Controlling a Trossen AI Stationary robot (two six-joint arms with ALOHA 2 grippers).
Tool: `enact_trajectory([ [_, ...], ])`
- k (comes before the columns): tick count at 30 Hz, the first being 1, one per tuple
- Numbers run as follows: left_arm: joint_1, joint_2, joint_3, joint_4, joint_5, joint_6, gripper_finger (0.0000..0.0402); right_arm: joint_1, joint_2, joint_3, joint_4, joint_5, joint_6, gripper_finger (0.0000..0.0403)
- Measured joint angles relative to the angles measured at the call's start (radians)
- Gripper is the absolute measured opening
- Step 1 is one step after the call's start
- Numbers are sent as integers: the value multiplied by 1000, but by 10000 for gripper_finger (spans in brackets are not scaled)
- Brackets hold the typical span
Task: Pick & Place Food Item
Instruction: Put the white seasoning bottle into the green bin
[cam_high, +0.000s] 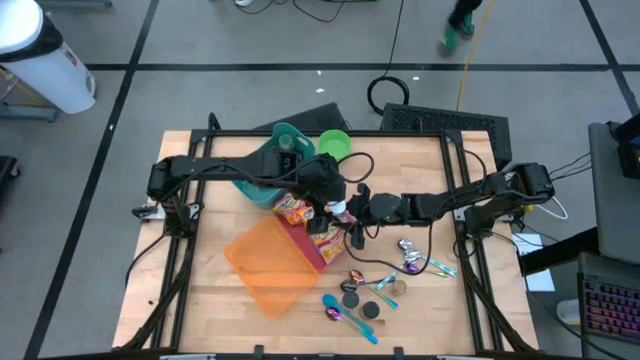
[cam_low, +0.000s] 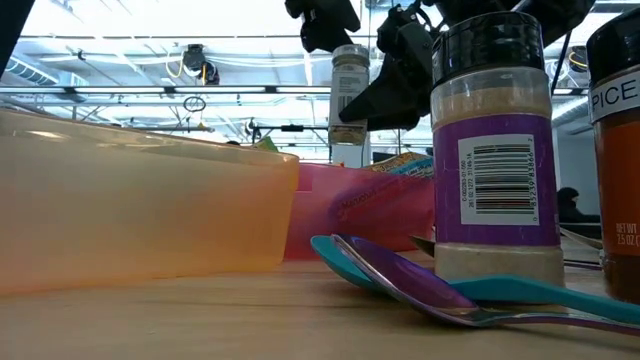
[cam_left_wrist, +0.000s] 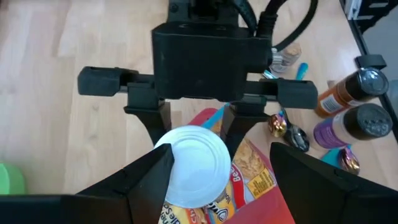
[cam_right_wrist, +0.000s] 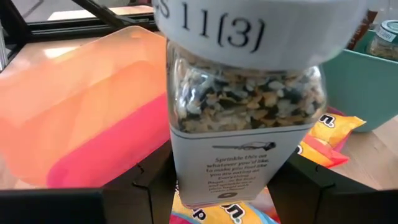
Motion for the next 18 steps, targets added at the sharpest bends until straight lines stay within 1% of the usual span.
enact_trajectory([
  [3, 1, 0, 0, -7, 7, -35, 282, 7, 0, 0, -1, 12, -1, 193],
  [6, -3, 0, 0, -11, 46, -16, 282, 8, 0, 0, -1, 19, -9, 193],
  [9, -15, 0, 0, -16, 45, -9, 282, 9, 0, 0, -3, 15, -28, 193],
  [12, -26, 1, 0, -26, 11, -12, 282, 9, 0, 0, -3, 15, -30, 193],
  [16, -36, 1, 0, -27, -70, -12, 282, 11, 0, 0, -3, 22, -26, 193],
  [18, -39, 1, 0, -28, -81, -14, 283, 12, 0, 0, -1, 23, -24, 193],
])
